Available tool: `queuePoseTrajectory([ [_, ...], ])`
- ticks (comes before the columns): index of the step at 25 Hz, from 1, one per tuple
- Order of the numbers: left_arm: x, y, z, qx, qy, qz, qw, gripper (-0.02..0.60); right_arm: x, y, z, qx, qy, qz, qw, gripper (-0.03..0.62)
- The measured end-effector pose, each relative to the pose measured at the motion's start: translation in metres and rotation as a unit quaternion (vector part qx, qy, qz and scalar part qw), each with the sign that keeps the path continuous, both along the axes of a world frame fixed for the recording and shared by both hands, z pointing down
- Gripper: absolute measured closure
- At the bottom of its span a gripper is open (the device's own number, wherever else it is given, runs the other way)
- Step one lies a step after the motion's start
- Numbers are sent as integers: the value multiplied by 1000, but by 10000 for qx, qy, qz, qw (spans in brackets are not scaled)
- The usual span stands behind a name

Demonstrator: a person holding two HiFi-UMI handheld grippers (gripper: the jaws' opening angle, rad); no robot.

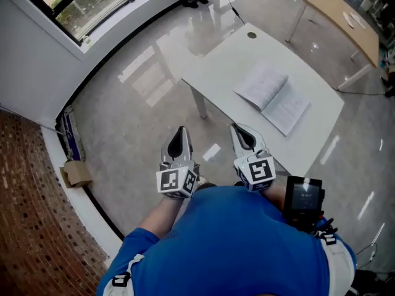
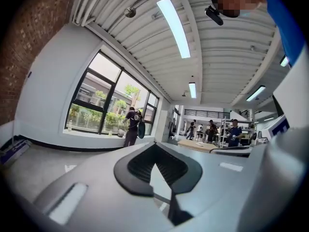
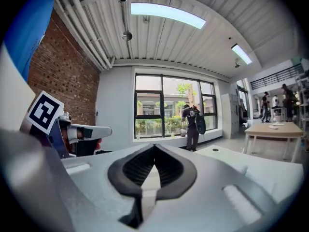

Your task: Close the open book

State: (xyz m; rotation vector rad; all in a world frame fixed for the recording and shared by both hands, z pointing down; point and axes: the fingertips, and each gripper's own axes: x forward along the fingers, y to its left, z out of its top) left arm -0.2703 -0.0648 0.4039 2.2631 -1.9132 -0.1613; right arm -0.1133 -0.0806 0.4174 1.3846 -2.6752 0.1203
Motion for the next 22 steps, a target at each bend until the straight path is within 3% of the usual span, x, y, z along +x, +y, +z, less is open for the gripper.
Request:
queuePoseTrajectory([
  [5,27,-41,0,-5,64,909,9958,575,22,-13,6,-14,-3,772,9970,591],
  [13,74,-45,14,-119,53,2326,9725,575,59,19,18,-67,-5,2126,9771,591],
  [17,97,-46,20,-187,47,2725,9620,575,80,31,23,-142,-5,2561,9666,591],
  [22,125,-54,31,-282,10,2935,9556,575,108,29,32,-182,-52,2827,9590,590],
])
